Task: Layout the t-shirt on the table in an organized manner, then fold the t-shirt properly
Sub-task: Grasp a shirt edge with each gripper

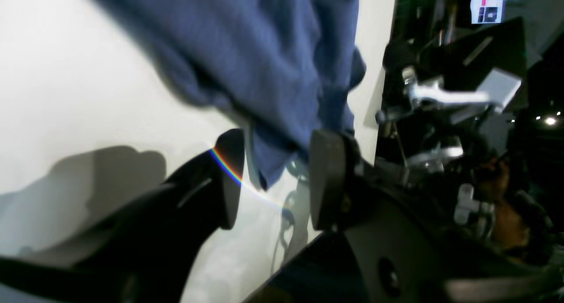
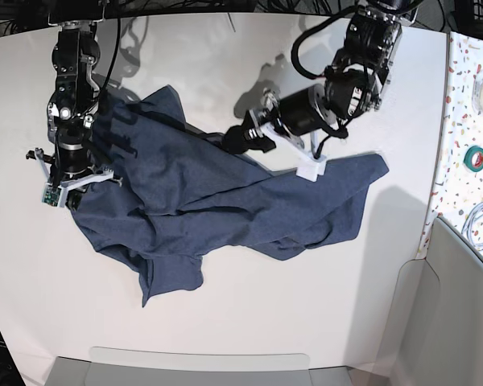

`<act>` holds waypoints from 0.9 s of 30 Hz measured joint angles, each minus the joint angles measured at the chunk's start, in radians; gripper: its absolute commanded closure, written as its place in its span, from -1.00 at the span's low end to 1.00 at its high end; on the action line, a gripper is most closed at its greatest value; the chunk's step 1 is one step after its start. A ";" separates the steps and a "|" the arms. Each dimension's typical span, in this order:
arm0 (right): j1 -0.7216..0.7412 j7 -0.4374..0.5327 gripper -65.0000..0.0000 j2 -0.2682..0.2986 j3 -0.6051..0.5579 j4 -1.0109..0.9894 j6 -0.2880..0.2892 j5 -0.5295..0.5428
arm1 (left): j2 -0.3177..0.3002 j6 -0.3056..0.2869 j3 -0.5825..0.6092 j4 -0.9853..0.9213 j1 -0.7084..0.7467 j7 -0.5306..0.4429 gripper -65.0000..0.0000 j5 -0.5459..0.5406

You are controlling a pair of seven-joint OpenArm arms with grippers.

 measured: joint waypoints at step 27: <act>-0.622 0.135 1.00 0.118 -0.119 0.362 0.320 -0.008 | -0.177 0.008 -0.046 -0.117 -0.042 0.049 0.68 -0.036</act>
